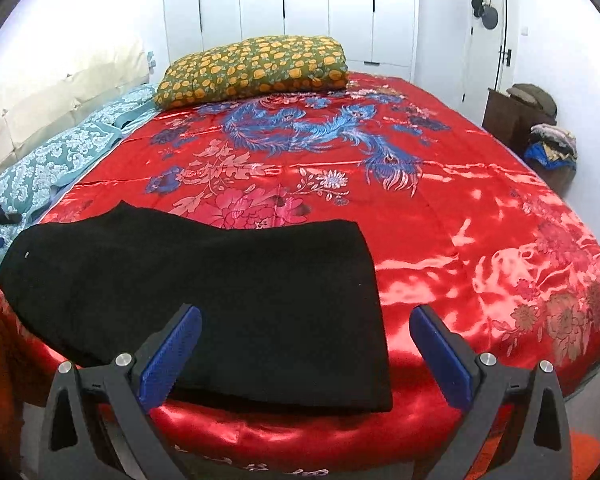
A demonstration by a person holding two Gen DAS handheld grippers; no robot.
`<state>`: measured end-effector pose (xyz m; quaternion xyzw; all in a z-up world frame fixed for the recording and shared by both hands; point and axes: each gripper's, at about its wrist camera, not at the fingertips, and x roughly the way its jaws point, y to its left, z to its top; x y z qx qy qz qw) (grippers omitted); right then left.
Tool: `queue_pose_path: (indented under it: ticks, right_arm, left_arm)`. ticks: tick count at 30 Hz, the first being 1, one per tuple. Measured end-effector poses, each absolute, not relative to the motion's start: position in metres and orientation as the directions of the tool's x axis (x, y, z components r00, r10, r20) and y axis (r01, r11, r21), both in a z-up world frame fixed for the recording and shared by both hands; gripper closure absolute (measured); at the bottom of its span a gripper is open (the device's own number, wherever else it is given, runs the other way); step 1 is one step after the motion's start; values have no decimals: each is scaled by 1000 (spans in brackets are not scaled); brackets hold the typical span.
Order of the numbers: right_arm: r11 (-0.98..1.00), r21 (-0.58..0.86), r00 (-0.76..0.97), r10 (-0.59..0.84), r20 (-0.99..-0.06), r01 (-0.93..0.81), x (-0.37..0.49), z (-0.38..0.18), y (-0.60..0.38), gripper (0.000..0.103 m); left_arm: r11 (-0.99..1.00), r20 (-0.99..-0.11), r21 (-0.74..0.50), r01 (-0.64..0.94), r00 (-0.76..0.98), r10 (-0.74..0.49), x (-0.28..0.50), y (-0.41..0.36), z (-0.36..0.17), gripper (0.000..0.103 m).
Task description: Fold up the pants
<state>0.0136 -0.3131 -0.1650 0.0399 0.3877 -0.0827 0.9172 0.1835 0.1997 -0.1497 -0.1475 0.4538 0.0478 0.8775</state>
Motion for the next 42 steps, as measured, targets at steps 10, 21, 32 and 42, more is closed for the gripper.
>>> queue_pose_path:
  ticks: [10, 21, 32, 42]
  right_arm:
    - [990, 16, 684, -86, -725, 142, 21, -169, -303, 0]
    - [989, 13, 662, -89, -744, 149, 24, -176, -305, 0]
    - [990, 34, 674, -66, -736, 134, 26, -174, -305, 0]
    - [953, 192, 718, -36, -695, 234, 15, -163, -342, 0]
  left_arm:
    - [964, -916, -231, -129, 364, -171, 233, 266, -214, 6]
    - [904, -892, -419, -83, 223, -393, 247, 260, -247, 37]
    - [746, -771, -628, -221, 312, -556, 224, 250, -195, 83]
    - [579, -572, -812, -68, 285, -769, 193, 124, -98, 83]
